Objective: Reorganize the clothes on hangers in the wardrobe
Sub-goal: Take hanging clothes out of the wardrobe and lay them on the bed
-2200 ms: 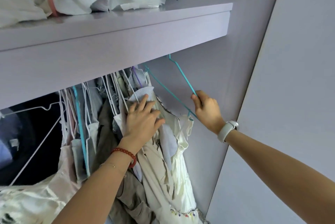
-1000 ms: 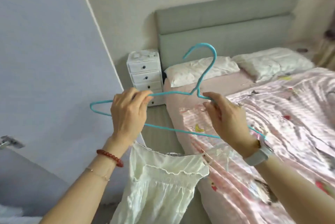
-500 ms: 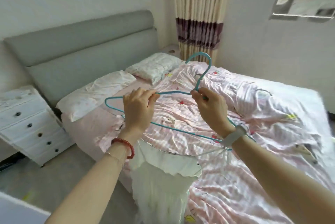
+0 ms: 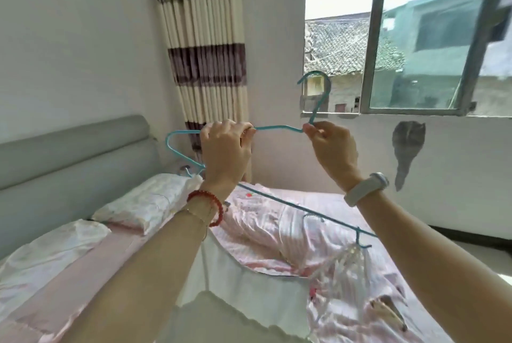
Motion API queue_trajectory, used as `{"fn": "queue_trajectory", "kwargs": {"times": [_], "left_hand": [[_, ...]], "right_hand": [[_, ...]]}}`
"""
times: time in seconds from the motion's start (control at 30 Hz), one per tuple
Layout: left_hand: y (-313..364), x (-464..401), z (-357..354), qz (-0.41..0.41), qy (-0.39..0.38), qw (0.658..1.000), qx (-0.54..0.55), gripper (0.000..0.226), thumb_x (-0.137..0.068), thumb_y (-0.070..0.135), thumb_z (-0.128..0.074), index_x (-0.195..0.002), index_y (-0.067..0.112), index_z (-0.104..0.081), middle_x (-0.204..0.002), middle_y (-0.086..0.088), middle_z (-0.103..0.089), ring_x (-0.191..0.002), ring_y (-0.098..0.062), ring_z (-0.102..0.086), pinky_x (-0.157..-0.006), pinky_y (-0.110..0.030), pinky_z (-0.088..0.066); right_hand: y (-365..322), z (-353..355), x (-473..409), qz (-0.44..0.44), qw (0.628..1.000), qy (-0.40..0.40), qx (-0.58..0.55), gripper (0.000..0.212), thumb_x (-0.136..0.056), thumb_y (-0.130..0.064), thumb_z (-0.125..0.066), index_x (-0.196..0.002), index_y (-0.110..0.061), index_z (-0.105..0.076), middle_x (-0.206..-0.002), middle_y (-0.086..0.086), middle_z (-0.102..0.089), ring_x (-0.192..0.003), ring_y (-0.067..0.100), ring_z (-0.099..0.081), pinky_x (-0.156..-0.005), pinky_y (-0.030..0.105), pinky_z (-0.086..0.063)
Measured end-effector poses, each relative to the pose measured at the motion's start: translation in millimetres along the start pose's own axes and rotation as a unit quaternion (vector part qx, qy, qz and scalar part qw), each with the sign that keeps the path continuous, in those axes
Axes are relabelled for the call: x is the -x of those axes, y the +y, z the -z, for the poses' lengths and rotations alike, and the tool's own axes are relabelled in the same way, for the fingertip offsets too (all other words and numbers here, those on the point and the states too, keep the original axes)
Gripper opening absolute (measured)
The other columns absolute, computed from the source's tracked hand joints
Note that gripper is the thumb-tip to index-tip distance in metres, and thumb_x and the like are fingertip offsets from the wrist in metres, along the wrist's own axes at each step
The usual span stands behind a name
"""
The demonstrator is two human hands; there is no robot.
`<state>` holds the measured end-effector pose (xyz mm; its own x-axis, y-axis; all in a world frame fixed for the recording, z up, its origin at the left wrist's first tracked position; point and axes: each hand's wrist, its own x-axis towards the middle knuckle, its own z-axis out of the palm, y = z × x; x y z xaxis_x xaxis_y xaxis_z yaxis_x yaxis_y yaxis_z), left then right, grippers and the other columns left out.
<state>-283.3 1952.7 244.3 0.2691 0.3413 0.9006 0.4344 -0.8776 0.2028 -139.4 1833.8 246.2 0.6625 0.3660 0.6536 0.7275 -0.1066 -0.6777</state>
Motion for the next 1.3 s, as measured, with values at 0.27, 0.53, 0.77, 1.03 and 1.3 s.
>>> {"fn": "queue_trajectory", "kwargs": {"times": [0.27, 0.53, 0.77, 1.03, 1.3], "left_hand": [[91, -36, -165, -0.038, -0.074, 0.996, 0.042, 0.041, -0.089, 0.018, -0.050, -0.130, 0.018, -0.049, -0.138, -0.007, -0.042, -0.131, -0.022, -0.034, -0.113, -0.046, -0.004], [48, 153, -306, 0.091, -0.432, 0.896, 0.047, 0.045, -0.091, 0.022, -0.047, -0.135, 0.016, -0.040, -0.141, -0.007, -0.035, -0.130, -0.024, -0.031, -0.108, -0.037, -0.021], [-2, 295, -371, 0.216, -0.574, 0.790, 0.017, 0.045, -0.094, 0.026, -0.044, -0.137, 0.015, -0.036, -0.140, -0.011, -0.034, -0.126, -0.031, -0.035, -0.103, -0.042, -0.031], [-29, 411, -394, 0.278, -0.633, 0.722, 0.007, 0.051, -0.095, 0.026, -0.040, -0.142, 0.016, -0.025, -0.146, -0.010, -0.026, -0.132, -0.029, -0.027, -0.104, -0.044, -0.028], [-56, 477, -317, 0.335, -0.592, 0.732, -0.023, 0.050, -0.093, 0.020, -0.046, -0.140, 0.009, -0.032, -0.142, -0.015, -0.035, -0.131, -0.030, -0.031, -0.106, -0.043, -0.027]], "right_hand": [[125, 48, -140, 0.034, 0.986, 0.056, 0.150, 0.030, -0.090, -0.043, -0.047, -0.100, -0.026, -0.070, -0.096, 0.009, -0.070, -0.090, 0.033, -0.060, -0.066, 0.030, -0.033], [330, -31, -57, -0.069, 0.965, -0.103, 0.230, 0.029, -0.094, -0.036, -0.044, -0.108, -0.024, -0.066, -0.105, 0.013, -0.068, -0.098, 0.035, -0.059, -0.074, 0.035, -0.041], [467, -90, 14, -0.099, 0.937, -0.218, 0.254, 0.025, -0.092, -0.030, -0.051, -0.104, -0.015, -0.066, -0.100, 0.016, -0.067, -0.094, 0.037, -0.059, -0.067, 0.037, -0.040], [567, -147, 15, -0.216, 0.872, -0.306, 0.315, 0.062, -0.091, -0.019, -0.048, -0.144, -0.010, -0.018, -0.149, 0.013, -0.023, -0.136, 0.028, -0.021, -0.109, 0.051, -0.016], [497, -81, 270, -0.401, 0.899, -0.129, 0.121, 0.038, -0.088, -0.005, -0.050, -0.125, -0.002, -0.044, -0.118, 0.018, -0.044, -0.112, 0.032, -0.043, -0.100, 0.037, -0.034]]}}
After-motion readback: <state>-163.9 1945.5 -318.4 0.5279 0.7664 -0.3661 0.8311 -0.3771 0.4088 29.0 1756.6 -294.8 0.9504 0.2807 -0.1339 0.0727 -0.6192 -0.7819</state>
